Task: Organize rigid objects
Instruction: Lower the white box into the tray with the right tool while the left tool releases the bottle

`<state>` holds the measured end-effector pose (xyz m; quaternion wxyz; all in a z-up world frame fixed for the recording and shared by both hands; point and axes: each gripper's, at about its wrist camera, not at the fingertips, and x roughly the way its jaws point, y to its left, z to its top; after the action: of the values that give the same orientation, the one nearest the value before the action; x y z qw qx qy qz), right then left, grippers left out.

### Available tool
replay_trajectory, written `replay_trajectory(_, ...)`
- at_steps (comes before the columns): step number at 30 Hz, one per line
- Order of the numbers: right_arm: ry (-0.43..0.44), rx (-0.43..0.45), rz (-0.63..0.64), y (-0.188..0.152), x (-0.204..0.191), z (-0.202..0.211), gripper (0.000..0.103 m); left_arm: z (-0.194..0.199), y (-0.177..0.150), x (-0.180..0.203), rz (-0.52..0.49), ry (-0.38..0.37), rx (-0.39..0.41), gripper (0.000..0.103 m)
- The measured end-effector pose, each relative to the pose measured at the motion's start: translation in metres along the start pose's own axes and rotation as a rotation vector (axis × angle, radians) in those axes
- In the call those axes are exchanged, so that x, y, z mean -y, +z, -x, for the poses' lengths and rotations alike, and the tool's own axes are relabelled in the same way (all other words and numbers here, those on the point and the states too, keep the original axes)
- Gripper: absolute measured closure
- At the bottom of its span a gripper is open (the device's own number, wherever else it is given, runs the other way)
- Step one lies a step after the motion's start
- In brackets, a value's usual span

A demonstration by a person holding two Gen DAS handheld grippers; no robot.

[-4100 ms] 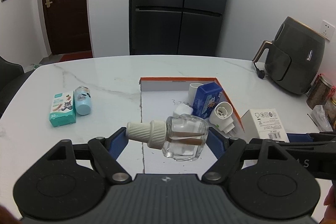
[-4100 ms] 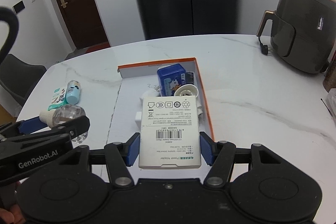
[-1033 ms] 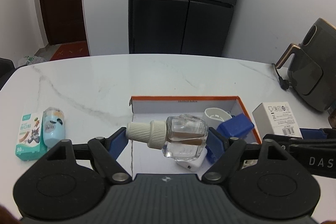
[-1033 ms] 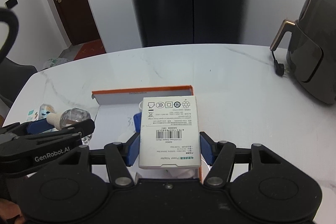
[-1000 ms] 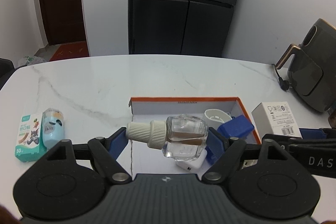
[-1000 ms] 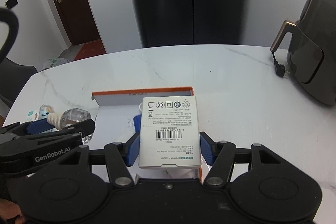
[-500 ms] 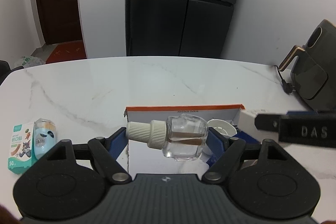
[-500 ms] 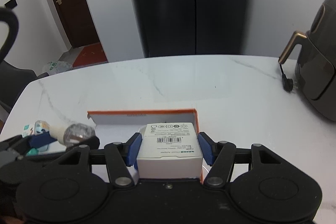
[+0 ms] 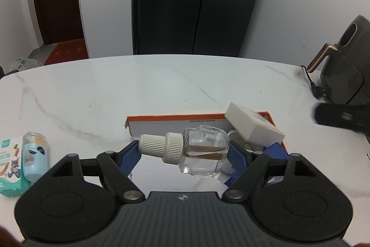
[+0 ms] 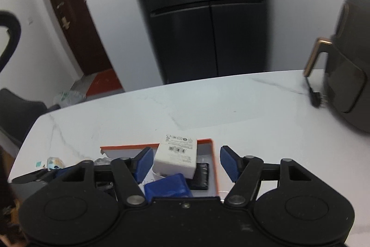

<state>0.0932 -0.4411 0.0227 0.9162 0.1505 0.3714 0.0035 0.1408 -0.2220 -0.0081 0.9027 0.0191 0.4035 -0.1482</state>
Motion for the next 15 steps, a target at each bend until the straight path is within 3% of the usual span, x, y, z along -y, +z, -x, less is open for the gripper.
replay_trajectory(8, -0.031, 0.020, -0.020, -0.021, 0.014, 0.031, 0.025, -0.013, 0.005, 0.009, 0.003, -0.027, -0.025, 0.020)
replay_trajectory(15, -0.024, 0.024, -0.004, -0.034, 0.002, 0.045, 0.025, 0.005, 0.008, 0.011, -0.008, -0.010, -0.010, 0.012)
